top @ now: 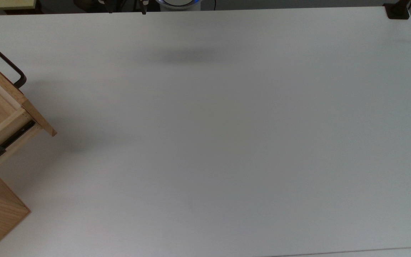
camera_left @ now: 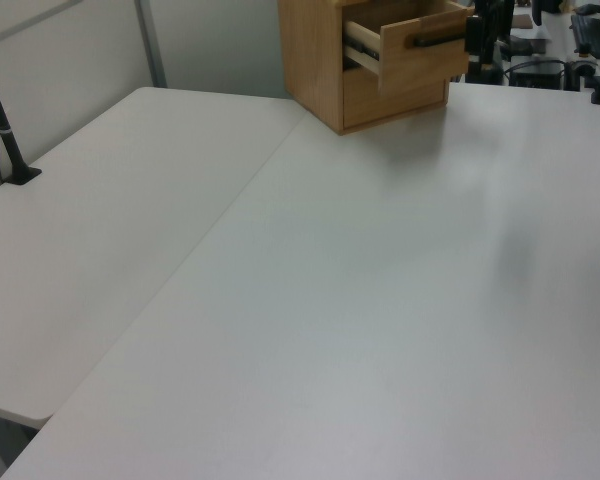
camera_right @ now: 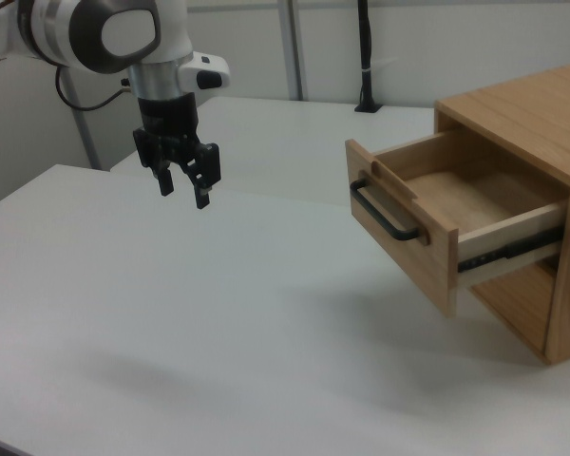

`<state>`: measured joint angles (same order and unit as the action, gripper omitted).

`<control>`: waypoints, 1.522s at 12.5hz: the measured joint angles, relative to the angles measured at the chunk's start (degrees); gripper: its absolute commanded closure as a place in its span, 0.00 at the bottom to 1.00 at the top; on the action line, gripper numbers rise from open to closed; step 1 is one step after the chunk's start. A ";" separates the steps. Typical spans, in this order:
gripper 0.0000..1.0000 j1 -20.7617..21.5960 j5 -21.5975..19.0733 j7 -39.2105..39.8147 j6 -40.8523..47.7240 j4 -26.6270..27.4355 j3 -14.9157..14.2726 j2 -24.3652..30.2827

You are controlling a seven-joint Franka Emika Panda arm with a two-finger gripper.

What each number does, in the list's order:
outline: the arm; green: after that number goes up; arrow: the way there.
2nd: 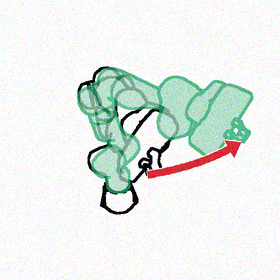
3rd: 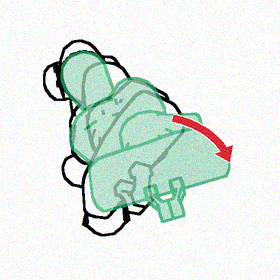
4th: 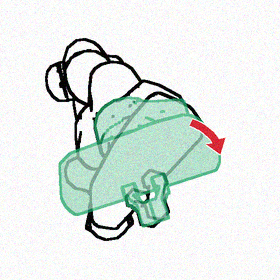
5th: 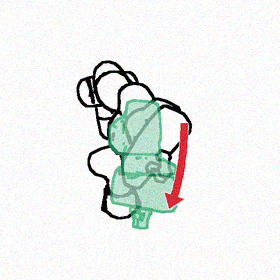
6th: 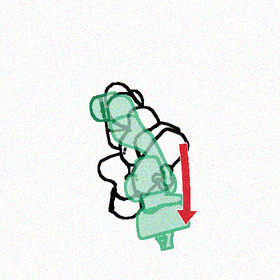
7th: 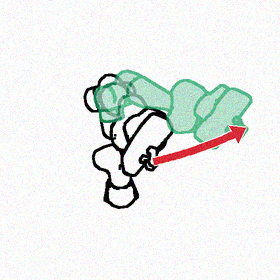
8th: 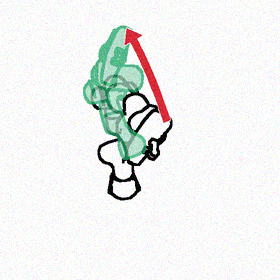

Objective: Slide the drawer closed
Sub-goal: 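Move the gripper toward the front face of the open wooden drawer, then push the open drawer front with the gripper into the cabinet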

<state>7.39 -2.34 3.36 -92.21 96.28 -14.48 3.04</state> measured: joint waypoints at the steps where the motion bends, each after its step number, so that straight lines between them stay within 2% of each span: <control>1: 0.60 -0.01 0.02 0.00 0.00 0.00 -0.01 -0.01; 4: 0.71 -0.22 0.43 -0.49 -0.01 -0.05 -0.49 -0.22; 6: 0.74 -1.22 0.67 -3.20 -1.40 -0.11 -1.05 -0.32; 11: 0.74 -2.81 6.30 -17.43 -6.89 -0.07 -1.34 -3.49; 13: 0.75 -2.85 7.16 -21.84 -10.45 -0.08 -2.17 -5.62; 16: 0.75 -3.70 7.22 -22.99 -16.49 -0.19 -5.86 -8.04; 19: 0.75 -6.59 7.22 -23.00 -20.29 -3.41 -6.75 -11.50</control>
<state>0.80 4.88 -19.64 -112.50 92.88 -21.23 -8.46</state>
